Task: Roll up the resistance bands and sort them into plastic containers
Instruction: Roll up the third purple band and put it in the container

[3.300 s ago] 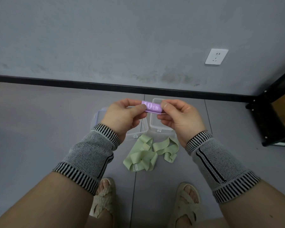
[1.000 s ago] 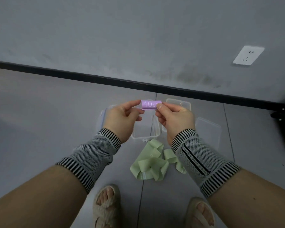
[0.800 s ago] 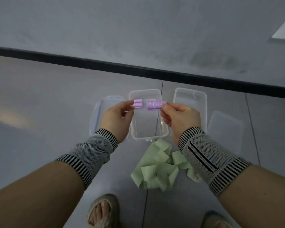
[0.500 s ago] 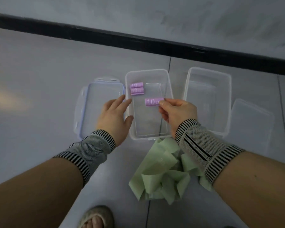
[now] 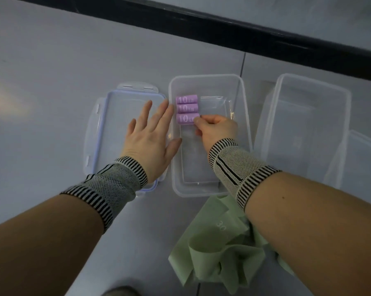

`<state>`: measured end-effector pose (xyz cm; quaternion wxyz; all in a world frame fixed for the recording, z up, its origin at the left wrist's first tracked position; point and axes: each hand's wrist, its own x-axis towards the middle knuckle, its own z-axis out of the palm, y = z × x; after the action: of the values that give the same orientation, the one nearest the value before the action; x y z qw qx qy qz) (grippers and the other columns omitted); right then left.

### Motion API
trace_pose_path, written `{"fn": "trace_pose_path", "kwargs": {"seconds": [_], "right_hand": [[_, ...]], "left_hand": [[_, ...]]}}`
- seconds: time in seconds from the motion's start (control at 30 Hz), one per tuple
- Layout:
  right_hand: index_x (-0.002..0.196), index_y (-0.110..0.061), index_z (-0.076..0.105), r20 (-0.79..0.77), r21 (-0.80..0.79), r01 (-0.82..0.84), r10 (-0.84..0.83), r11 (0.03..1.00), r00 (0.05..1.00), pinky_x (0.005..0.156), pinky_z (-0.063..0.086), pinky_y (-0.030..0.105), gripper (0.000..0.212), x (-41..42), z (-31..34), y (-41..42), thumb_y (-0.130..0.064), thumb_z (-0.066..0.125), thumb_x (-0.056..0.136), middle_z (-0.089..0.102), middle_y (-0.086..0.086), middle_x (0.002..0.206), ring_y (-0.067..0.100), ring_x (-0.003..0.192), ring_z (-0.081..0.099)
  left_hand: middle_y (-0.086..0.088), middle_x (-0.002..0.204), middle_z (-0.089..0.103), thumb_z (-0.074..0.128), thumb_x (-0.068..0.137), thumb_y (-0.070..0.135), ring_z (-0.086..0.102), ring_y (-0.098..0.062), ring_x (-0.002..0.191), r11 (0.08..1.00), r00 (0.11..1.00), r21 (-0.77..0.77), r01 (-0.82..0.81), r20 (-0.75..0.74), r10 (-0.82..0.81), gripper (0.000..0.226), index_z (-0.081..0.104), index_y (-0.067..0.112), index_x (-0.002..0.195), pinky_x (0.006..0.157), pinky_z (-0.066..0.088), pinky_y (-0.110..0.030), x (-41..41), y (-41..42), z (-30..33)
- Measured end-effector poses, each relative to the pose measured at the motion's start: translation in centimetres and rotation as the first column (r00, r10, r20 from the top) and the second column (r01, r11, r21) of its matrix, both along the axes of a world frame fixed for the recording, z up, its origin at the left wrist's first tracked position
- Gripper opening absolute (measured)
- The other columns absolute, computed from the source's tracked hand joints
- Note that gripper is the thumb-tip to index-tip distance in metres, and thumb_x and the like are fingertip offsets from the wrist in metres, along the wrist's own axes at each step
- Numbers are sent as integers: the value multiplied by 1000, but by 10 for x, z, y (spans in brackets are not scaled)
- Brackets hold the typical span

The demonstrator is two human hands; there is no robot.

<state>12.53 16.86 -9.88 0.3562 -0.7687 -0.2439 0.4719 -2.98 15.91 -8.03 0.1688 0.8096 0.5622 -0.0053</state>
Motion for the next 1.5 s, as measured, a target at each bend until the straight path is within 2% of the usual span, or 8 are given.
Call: {"fn": "trace_pose_path", "kwargs": {"seconds": [0.17,0.23,0.37,0.6,0.67,0.77,1.13,1.5], "right_hand": [[76,-27,65,84,8,-35,34,999,996,59,54,25,9,0,-13,2,-26,69,84,67,-6,65,13,65,68],[81,-23,68,103,20,-34,32,999,994,59,53,23,4,-1,-15,2,-25,69,85,67,-6,67,12,66,67],[97,-15,71,204,31,-62,54,998,977,70,54,26,17,-4,-18,2,-28,66,87,71,-1,83,14,75,67],[102,-21,68,544,-10,-291,249,957,802,79,50,30,25,-14,-26,-1,-38,53,92,68,-4,93,17,88,60],[102,-22,68,592,-37,-317,276,948,757,80,41,26,26,-14,-27,-1,-40,53,91,67,-4,95,15,92,51],[100,-23,67,632,-54,-346,300,937,715,78,31,26,26,-12,-24,-2,-44,56,88,65,-5,94,17,95,45],[107,-23,64,607,-26,-301,254,953,753,84,32,25,29,-13,-23,-3,-43,60,87,63,-5,102,19,106,43],[103,-28,66,646,-69,-282,258,957,718,99,30,38,28,-10,-25,-4,-49,60,85,56,-6,118,21,122,36]], "left_hand": [[3,158,11,15,87,55,2,-25,146,1000,999,7,-16,50,15,74,10,18,150,114,18,-52,1,-2,-10],[3,158,10,15,86,54,1,-25,146,1000,997,9,-29,72,28,74,10,18,151,114,18,-51,2,-2,-13],[5,159,7,13,84,53,-1,-22,146,999,994,7,-35,101,35,74,7,20,151,115,15,-50,6,-4,-15],[3,158,9,15,84,52,2,-23,146,999,990,18,-50,136,48,75,8,18,150,114,17,-51,5,-4,-19],[2,158,11,16,84,51,3,-24,146,998,989,23,-50,139,46,74,10,17,150,114,18,-51,5,-4,-19],[1,158,12,17,85,50,4,-24,146,998,988,29,-50,150,45,74,11,17,150,113,20,-52,5,-4,-20],[2,158,10,17,84,50,2,-23,146,998,986,23,-52,162,48,74,8,18,150,114,19,-52,5,-4,-22],[2,158,10,15,84,52,2,-22,146,998,987,21,-52,155,48,75,7,17,150,115,17,-50,5,-4,-21]]}}
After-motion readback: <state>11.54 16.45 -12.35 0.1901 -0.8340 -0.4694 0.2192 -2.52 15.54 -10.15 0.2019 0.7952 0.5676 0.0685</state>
